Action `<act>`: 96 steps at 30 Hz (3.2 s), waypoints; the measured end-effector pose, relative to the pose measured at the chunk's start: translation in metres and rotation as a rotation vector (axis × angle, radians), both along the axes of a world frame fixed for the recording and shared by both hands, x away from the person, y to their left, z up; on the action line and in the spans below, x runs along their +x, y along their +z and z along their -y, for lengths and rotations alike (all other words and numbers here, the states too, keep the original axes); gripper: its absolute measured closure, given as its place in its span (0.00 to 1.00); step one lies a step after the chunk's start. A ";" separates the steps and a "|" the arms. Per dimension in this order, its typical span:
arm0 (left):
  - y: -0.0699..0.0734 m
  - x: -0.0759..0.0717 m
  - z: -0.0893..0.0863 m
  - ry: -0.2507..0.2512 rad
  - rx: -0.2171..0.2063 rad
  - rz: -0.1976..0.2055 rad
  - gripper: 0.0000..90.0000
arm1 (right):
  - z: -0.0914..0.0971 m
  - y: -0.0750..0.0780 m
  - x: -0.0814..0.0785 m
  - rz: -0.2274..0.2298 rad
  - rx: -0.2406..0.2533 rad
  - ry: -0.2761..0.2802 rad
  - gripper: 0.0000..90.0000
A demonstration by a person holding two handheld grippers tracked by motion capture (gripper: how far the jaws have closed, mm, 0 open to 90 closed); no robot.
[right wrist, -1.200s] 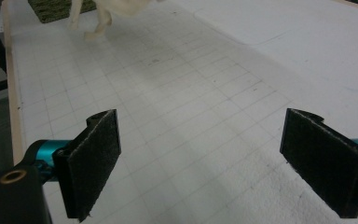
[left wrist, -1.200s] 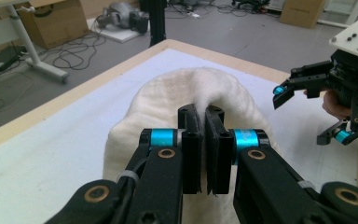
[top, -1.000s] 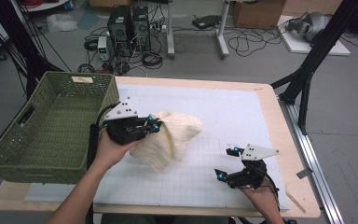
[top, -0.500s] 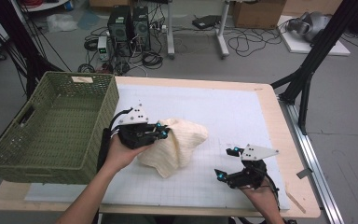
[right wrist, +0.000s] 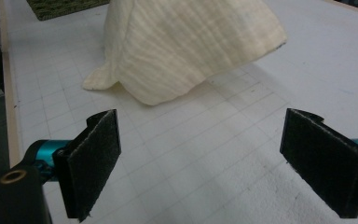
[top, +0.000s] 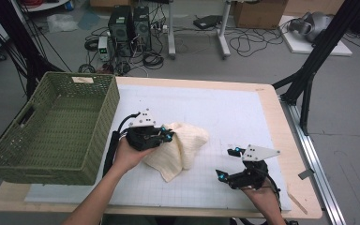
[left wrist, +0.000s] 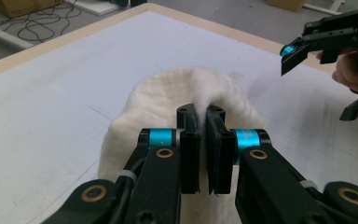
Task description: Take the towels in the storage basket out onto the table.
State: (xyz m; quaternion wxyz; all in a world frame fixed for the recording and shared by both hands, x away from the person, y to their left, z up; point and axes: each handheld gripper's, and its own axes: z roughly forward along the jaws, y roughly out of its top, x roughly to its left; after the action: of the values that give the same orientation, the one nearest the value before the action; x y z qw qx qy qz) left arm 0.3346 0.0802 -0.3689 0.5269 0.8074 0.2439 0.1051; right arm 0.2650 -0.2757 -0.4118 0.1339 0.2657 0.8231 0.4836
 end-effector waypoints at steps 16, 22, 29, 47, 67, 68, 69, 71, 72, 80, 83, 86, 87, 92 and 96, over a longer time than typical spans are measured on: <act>-0.021 0.012 0.014 0.018 0.024 -0.010 0.89 | -0.007 0.001 0.004 0.000 -0.012 0.009 0.13; -0.026 0.014 0.016 0.015 0.023 -0.019 0.86 | -0.009 0.000 0.006 0.003 -0.013 0.010 0.13; -0.022 0.013 0.011 0.034 0.007 -0.020 0.63 | -0.013 0.001 0.008 -0.001 -0.016 0.017 0.13; -0.024 -0.026 -0.015 0.032 0.016 0.014 0.53 | -0.037 0.003 0.014 0.024 -0.019 0.095 0.34; -0.075 -0.039 -0.003 -0.041 0.186 -0.092 0.71 | -0.078 -0.021 0.026 -0.012 -0.154 0.109 0.57; -0.076 -0.039 -0.001 -0.044 0.204 -0.094 0.74 | -0.079 -0.023 0.026 -0.017 -0.166 0.109 0.59; -0.078 -0.039 0.001 -0.043 0.213 -0.088 0.76 | -0.081 -0.024 0.027 -0.018 -0.178 0.112 0.61; -0.079 -0.039 0.001 -0.033 0.210 -0.078 0.81 | -0.083 -0.027 0.028 -0.027 -0.200 0.117 0.64; -0.079 -0.039 0.001 -0.032 0.211 -0.081 0.87 | -0.085 -0.029 0.029 -0.033 -0.218 0.119 0.68; -0.078 -0.039 0.001 -0.043 0.219 -0.081 0.98 | -0.087 -0.032 0.032 -0.057 -0.225 0.143 0.88; -0.076 -0.038 -0.002 -0.036 0.214 -0.081 0.98 | -0.086 -0.031 0.032 -0.055 -0.232 0.158 0.96; -0.074 -0.037 -0.006 -0.026 0.207 -0.081 0.98 | -0.084 -0.030 0.032 -0.054 -0.237 0.168 0.97; -0.073 -0.037 -0.007 -0.029 0.207 -0.081 0.98 | -0.083 -0.030 0.033 -0.056 -0.235 0.171 0.97; -0.069 -0.036 -0.011 -0.018 0.178 -0.074 0.98 | -0.083 -0.029 0.032 -0.053 -0.225 0.174 0.97; -0.066 -0.035 -0.015 -0.015 0.166 -0.072 0.98 | -0.079 -0.026 0.030 -0.055 -0.213 0.180 0.97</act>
State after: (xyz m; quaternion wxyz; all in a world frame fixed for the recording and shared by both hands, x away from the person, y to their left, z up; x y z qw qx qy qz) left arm 0.2993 0.0953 -0.4348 0.4498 0.8533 0.2471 0.0920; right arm 0.2954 -0.1971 -0.4381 0.0947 0.1882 0.8938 0.3960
